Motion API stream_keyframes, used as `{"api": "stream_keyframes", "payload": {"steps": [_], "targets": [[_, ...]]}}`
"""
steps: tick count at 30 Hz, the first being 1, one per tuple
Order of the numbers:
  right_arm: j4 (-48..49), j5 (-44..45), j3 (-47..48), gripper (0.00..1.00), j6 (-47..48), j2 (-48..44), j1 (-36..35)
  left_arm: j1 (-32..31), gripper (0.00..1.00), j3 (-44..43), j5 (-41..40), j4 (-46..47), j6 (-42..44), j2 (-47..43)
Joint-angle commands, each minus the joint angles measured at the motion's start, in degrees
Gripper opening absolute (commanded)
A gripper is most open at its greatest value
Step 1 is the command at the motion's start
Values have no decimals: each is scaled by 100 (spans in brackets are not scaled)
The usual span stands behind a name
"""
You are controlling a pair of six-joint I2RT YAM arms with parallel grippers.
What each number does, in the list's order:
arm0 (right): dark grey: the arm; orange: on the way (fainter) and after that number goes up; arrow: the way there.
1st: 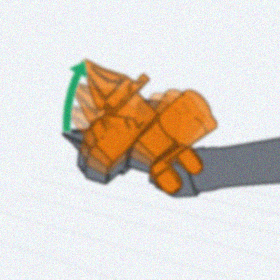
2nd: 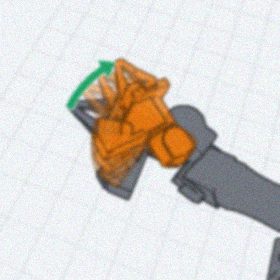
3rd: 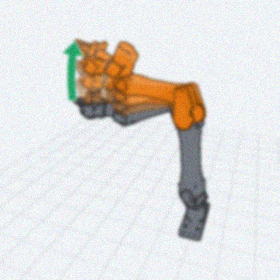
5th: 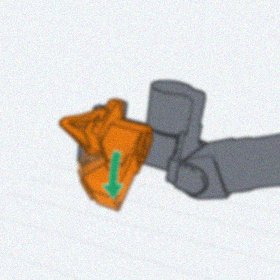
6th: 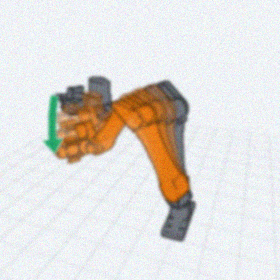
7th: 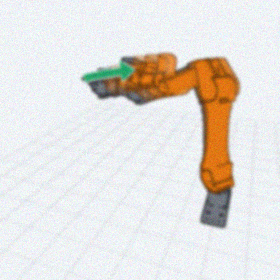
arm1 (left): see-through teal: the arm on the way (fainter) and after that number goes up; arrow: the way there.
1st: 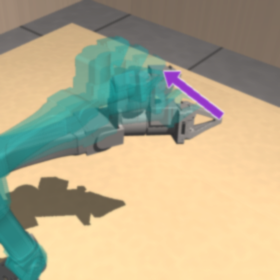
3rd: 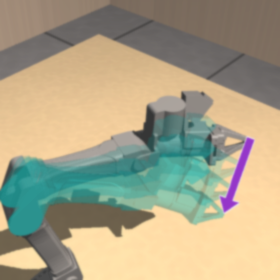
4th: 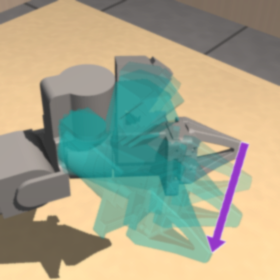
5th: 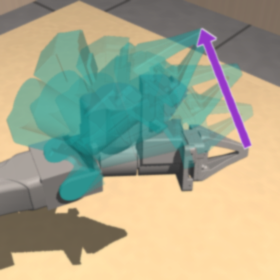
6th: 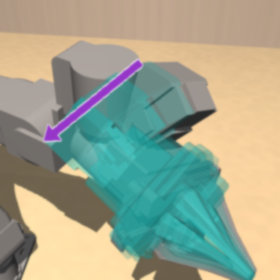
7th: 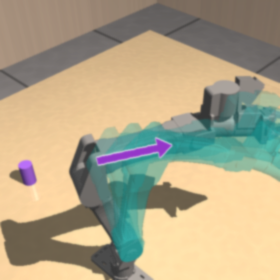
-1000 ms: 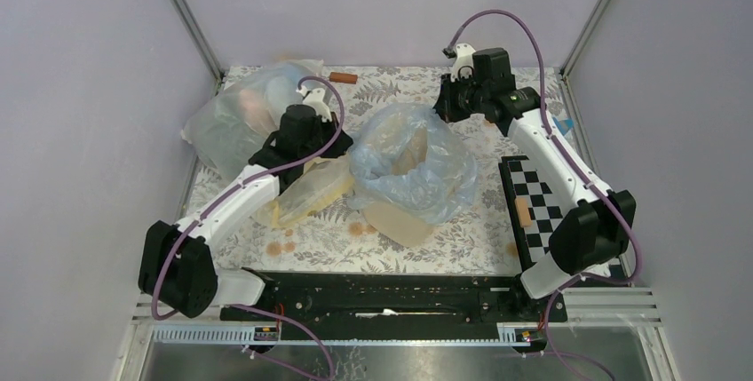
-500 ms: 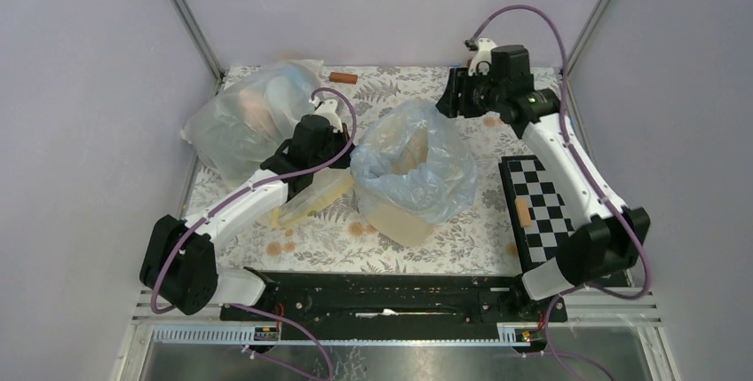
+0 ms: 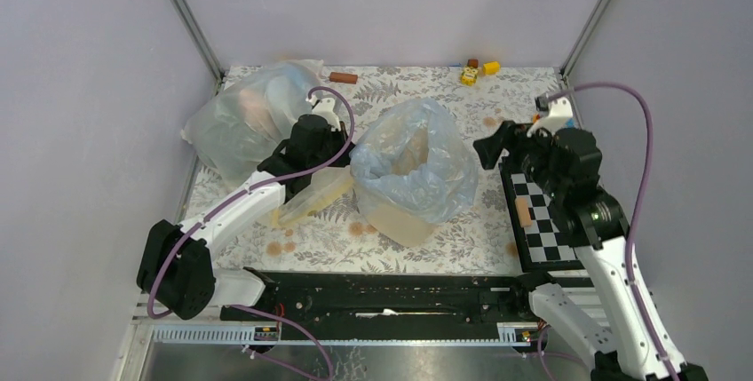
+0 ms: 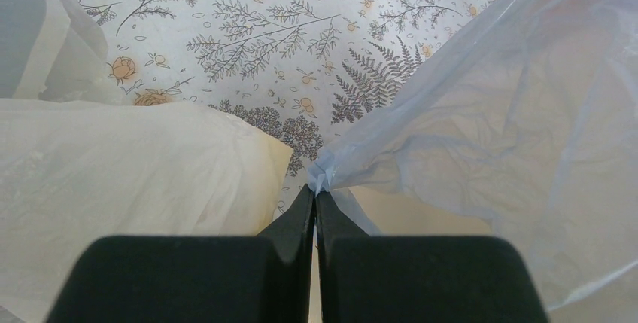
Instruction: Put the trash bags into the trash bin
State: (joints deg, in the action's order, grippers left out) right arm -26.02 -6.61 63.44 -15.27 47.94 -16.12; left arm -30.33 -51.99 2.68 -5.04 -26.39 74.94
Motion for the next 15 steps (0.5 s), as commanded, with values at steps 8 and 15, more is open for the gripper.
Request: {"api": "stream_keyframes", "payload": {"steps": [8, 15], "targets": [[465, -467, -1721, 75, -1081, -1415, 12, 0, 0, -21, -21, 251, 17, -172], [757, -613, -2224, 71, -1515, -1413, 12, 0, 0, -31, 10, 236, 39, -169]]}}
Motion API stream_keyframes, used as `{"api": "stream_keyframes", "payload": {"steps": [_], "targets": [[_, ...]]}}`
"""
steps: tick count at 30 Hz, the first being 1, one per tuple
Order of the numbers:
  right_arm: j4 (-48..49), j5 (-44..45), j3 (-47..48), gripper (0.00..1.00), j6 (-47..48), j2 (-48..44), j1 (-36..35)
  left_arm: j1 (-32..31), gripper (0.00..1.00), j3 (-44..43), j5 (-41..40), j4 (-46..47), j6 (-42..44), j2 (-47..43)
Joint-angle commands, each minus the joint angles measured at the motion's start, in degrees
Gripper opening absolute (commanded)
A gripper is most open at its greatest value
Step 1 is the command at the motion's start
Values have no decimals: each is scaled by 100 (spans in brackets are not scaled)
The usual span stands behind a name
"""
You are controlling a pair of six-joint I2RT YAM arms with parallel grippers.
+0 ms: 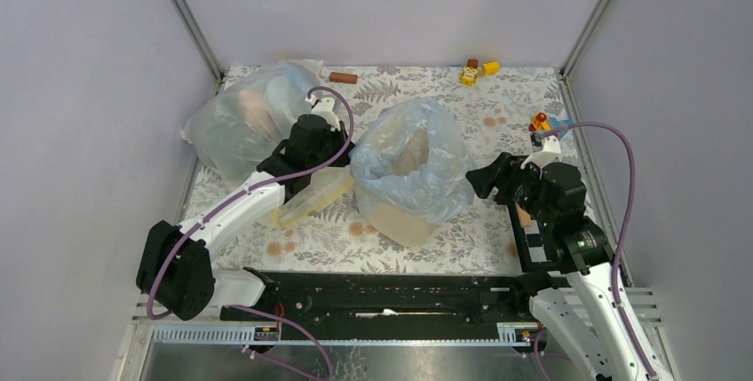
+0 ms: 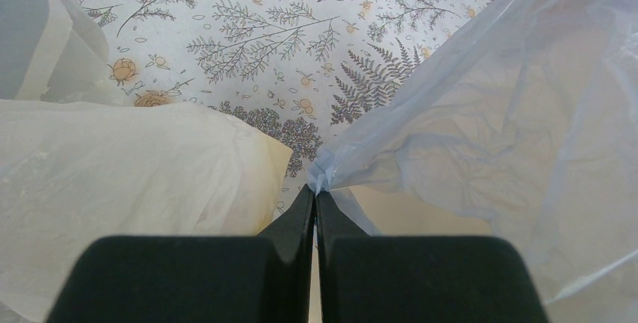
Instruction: Put the trash bags into the trash bin
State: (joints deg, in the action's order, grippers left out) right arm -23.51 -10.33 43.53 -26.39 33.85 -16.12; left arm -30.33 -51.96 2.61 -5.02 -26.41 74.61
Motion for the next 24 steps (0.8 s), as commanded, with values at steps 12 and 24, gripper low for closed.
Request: {"api": "stream_keyframes", "payload": {"steps": [12, 24], "targets": [[1494, -291, -1713, 6, -1575, -1, 12, 5, 0, 177, 67, 255, 102, 63], [2531, -667, -2765, 0, -1981, 692, 12, 2, 0, 586, 290, 546, -13, 344]]}}
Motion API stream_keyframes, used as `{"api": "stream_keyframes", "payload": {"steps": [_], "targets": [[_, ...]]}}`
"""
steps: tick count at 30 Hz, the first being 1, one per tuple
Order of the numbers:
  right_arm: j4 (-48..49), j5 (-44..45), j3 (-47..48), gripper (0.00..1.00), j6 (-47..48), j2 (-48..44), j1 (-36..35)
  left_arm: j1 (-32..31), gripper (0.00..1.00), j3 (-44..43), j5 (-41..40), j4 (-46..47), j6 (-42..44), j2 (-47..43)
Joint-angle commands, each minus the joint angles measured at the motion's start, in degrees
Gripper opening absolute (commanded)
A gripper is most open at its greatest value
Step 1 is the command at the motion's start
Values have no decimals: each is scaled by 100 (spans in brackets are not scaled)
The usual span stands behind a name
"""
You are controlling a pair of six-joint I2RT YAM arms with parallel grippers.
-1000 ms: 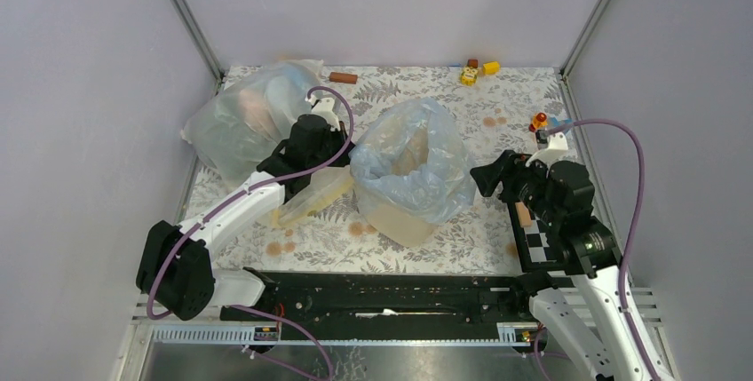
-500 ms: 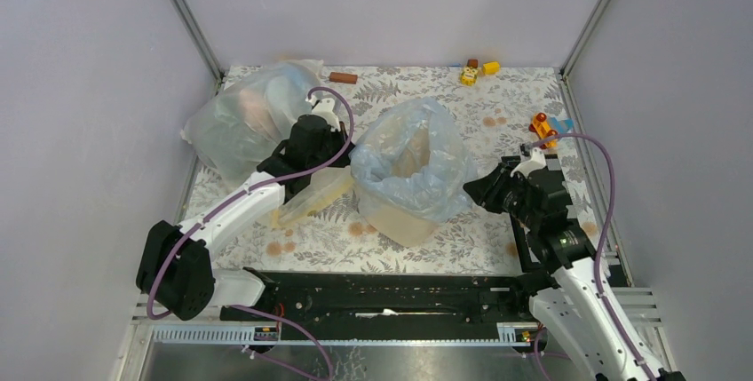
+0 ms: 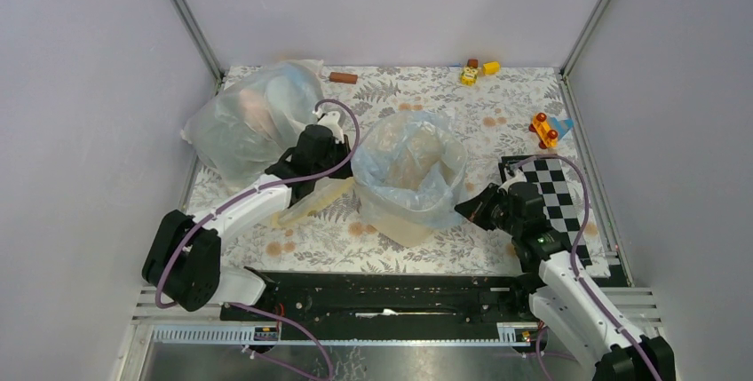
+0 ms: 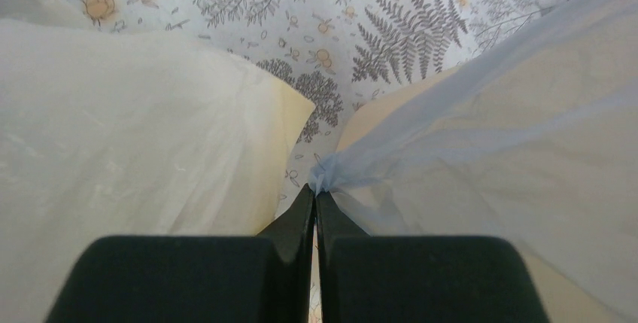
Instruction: Put the trash bags into the trash bin
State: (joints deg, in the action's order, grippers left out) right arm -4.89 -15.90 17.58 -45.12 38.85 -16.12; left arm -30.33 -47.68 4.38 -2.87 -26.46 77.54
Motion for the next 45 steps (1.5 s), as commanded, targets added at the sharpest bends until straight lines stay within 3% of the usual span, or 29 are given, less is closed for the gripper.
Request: {"api": "stream_keyframes", "payload": {"steps": [1, 14, 25, 30, 38, 42, 45], "targets": [[795, -133, -246, 0, -122, 307, 17, 1, 0, 203, 134, 418, -33, 51], [2375, -337, -898, 0, -460, 1671, 4, 0, 0, 508, 344, 788, -162, 96], [2547, -188, -982, 1, -290, 2009, -22, -53, 0, 933, 362, 1097, -345, -55], [2595, -452, -857, 22, 112, 2121, -32, -252, 0, 1141, 321, 1224, -440, -177], [1649, -19, -19, 32, 614, 1724, -30, -619, 0, 1642, 91, 1548, -787, -934], [1244, 148, 348, 60, 844, 1623, -31, -820, 0, 1855, 100, 1540, -964, -1396], [703, 674, 674, 70, 1078, 1371, -34, -863, 0, 2066, 12, 1312, -1072, -1890]]}}
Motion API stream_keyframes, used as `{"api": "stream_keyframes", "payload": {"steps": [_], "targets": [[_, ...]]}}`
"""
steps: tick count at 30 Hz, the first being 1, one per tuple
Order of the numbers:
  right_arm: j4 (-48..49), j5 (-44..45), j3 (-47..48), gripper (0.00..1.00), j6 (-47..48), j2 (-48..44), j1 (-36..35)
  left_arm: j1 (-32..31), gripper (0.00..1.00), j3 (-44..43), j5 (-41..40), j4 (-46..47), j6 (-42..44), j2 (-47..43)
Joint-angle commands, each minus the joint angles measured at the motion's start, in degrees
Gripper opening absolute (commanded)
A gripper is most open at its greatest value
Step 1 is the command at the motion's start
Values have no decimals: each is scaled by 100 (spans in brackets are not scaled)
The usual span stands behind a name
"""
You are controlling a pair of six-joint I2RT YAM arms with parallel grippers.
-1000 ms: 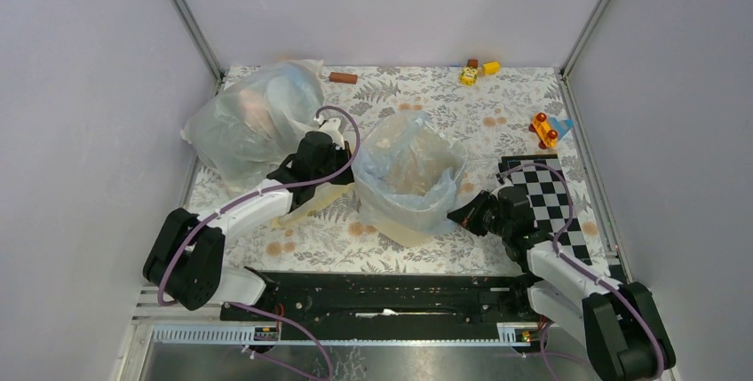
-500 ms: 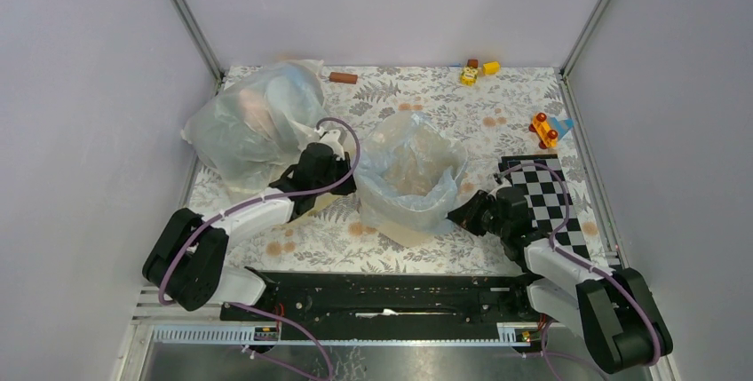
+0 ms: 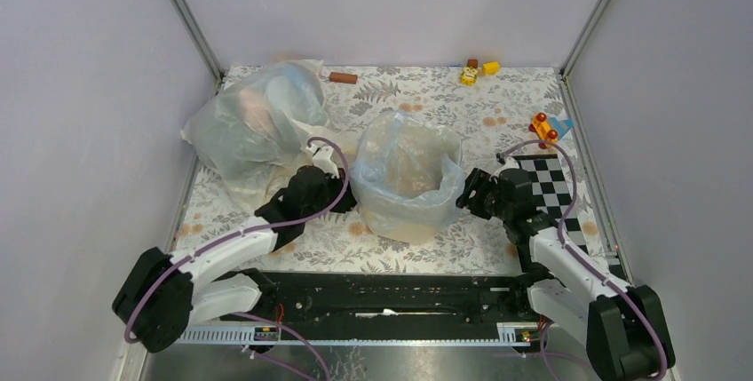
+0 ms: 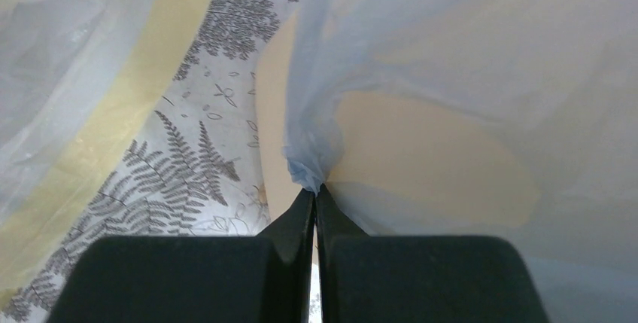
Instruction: Put the trash bags into the trash bin
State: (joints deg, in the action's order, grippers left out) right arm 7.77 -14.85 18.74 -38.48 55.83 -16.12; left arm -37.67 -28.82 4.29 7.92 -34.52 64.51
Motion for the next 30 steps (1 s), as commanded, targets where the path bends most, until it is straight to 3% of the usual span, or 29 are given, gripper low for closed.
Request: {"api": "stream_keyframes", "payload": {"steps": [1, 4, 15, 18, 20, 23, 24, 30], "targets": [[-715, 777, 642, 72, 436, -429, -31, -129, 0, 237, -21, 129, -280, -736], [-1339, 1300, 941, 80, 471, -639, -24, -124, 0, 359, -182, -296, -254, -1070], [-3261, 2328, 3083, 76, 1191, -938, -31, -126, 0, 825, -407, -552, -265, -1164], [-3545, 1929, 3734, 64, 1507, -902, -29, -127, 0, 900, -360, -356, -272, -1112], [-3792, 1188, 4254, 47, 1856, -680, -32, -122, 0, 932, -352, -247, -245, -1029], [-4283, 232, 5031, 8, 2251, -119, -103, -124, 0, 996, -321, -44, -214, -889], [-4366, 112, 5204, 0, 2343, 20, -181, -124, 0, 1027, -301, 50, -205, -849], [-4768, 592, 6021, 0, 3025, 866, -1573, -127, 0, 1070, -162, 394, -145, -494]]}}
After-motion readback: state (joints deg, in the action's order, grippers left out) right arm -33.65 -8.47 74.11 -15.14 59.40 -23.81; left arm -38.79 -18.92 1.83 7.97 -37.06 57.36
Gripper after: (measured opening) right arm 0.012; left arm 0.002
